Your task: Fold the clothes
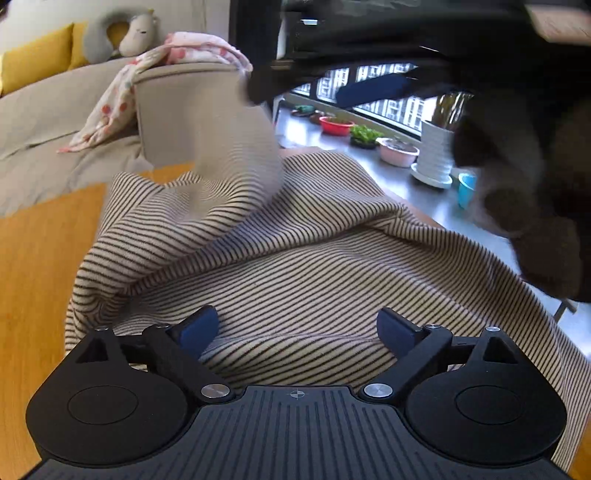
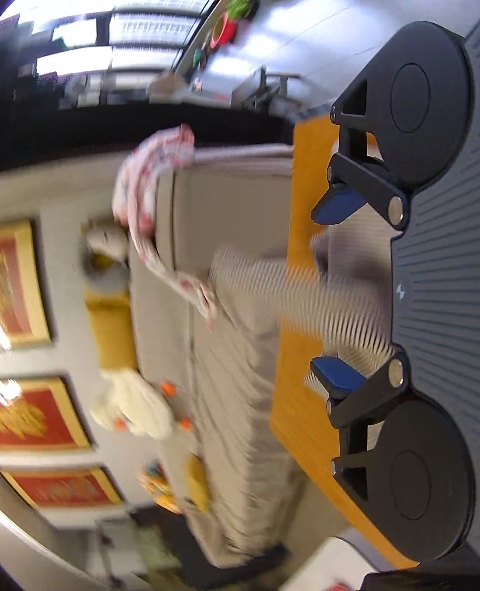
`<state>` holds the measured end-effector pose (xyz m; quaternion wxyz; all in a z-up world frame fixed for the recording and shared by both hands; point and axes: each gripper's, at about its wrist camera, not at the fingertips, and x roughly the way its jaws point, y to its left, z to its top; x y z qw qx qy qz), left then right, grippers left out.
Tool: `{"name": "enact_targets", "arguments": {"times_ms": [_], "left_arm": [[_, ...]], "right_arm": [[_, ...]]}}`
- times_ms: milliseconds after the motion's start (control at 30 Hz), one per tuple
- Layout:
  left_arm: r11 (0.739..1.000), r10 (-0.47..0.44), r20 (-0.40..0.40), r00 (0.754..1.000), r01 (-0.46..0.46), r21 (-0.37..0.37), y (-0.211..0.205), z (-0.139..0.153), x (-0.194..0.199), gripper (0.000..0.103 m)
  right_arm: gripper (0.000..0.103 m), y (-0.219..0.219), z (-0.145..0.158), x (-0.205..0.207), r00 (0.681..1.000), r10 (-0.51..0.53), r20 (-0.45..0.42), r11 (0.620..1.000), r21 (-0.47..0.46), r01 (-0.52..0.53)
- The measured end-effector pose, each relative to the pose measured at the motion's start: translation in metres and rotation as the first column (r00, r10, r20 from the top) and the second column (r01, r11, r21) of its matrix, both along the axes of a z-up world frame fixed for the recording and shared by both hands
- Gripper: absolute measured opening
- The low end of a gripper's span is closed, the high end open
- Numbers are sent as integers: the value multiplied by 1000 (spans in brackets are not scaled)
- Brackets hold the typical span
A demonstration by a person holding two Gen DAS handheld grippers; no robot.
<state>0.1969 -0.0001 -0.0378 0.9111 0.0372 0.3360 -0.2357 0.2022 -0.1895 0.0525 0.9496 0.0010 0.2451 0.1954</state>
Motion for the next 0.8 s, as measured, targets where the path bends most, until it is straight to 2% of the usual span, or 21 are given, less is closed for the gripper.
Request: {"name": "enact_targets", "arguments": {"times_ms": [100,267,367,533,633,700,800], "left_arm": [[1000,5,0,1000,-5,-8,5,0,0,97],[1000,18,-3,1000,-18,-23,-4,-1,0,98],[999,17,-5,1000,-17,-34,-7,-1,-1,99],[999,22,-6,1000,-22,-42,-8,-3,1,100],[996,46,19,999,-45,-78,2,3,-2,100],[995,61,85,995,-53,-87,13,14,-7,100],[991,110,181,977,-93,-99,27,31,-4,100]], "right_arm": [[84,17,-6,27,998,-27,-54,999,-45,25],[84,3,-36,52,969,-216,-124,976,-60,210],[84,-19,-52,51,950,-257,-181,965,0,261],[82,-40,-53,46,948,-223,-229,959,122,255],[67,-47,-47,46,952,-194,-237,956,172,238],[47,-54,-43,47,954,-177,-243,950,211,230],[47,-64,-36,56,952,-166,-259,935,265,235]]}}
